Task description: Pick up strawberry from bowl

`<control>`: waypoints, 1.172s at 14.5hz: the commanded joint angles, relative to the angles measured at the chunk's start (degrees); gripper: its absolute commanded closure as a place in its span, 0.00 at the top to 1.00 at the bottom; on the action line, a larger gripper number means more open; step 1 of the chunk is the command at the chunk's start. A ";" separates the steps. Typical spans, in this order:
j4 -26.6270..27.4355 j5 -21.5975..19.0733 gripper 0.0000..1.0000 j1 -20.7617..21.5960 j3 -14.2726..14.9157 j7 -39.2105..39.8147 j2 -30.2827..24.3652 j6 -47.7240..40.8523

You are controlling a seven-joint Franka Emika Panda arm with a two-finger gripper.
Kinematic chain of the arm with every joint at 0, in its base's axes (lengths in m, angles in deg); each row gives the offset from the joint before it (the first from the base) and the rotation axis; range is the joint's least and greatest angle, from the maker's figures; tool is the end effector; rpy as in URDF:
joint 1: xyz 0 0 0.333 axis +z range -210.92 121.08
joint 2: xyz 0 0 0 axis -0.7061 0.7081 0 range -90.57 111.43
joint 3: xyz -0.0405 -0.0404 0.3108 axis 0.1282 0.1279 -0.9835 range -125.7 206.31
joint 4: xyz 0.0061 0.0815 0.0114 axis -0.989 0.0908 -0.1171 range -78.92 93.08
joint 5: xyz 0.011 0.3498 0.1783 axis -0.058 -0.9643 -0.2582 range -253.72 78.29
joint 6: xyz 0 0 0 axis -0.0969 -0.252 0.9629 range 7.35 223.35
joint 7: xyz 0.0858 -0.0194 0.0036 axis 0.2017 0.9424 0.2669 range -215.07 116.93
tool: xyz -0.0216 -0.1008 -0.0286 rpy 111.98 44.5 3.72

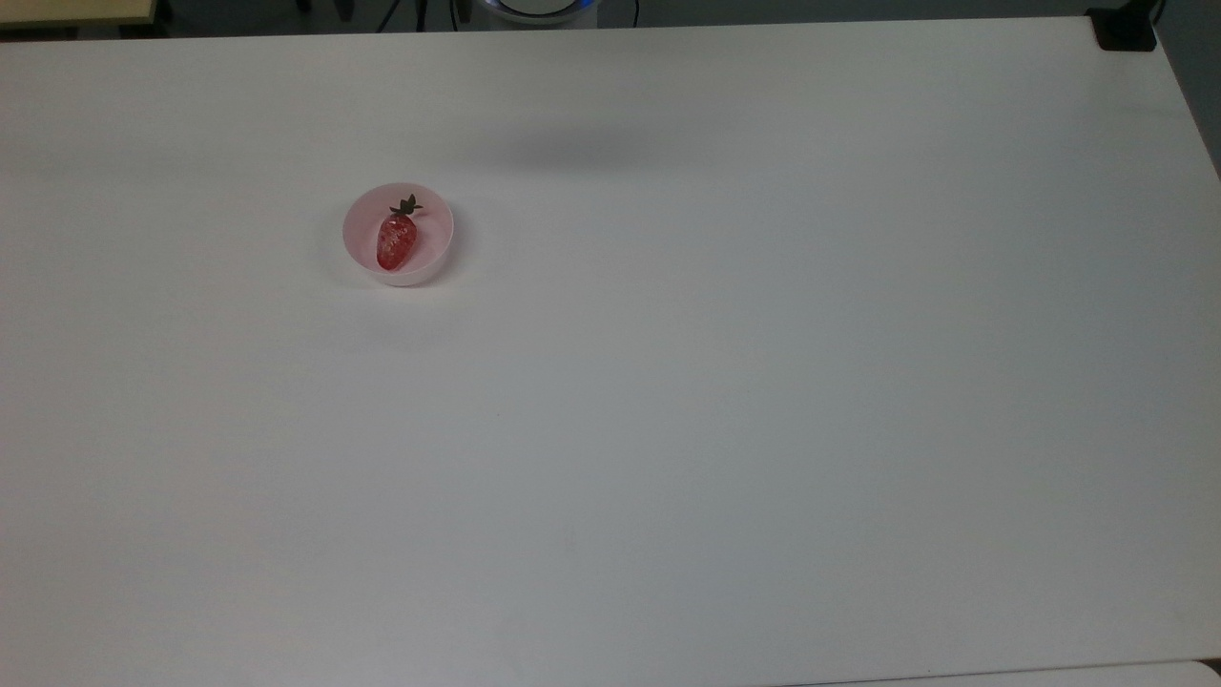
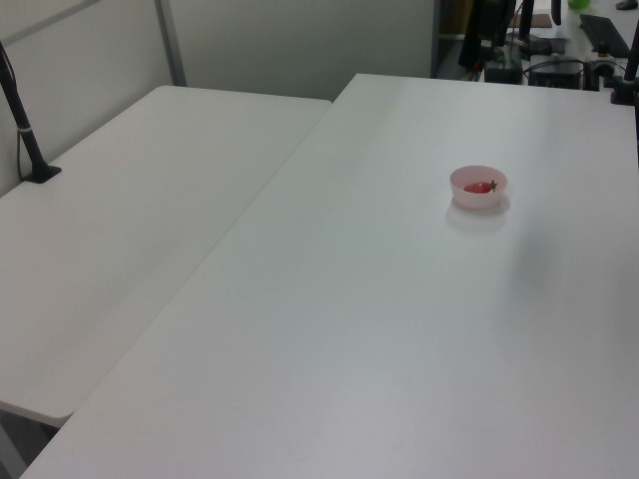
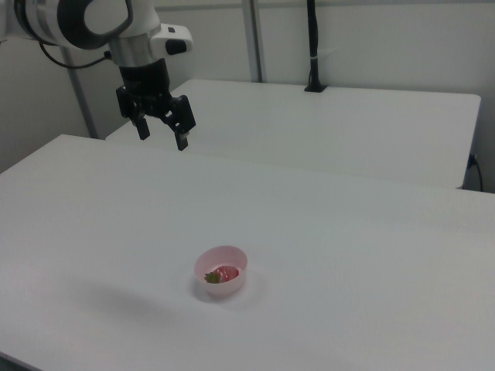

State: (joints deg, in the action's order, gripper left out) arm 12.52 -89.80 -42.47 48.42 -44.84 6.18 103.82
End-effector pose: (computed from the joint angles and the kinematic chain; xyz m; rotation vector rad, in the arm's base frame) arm 0.5380 -0.0526 0.6284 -3.0988 0.0422 -0.1205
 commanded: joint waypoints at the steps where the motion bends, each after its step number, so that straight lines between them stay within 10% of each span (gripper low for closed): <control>1: 0.36 0.77 1.00 -0.34 -0.74 -1.24 -0.49 0.06; 13: 0.27 0.42 1.00 -1.57 -0.12 0.42 -0.67 0.07; 17: 3.34 2.43 1.00 -3.59 -0.03 14.57 0.47 0.94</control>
State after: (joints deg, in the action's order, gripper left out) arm 12.88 -89.74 -45.09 48.50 -37.89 6.38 103.82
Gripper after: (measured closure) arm 0.000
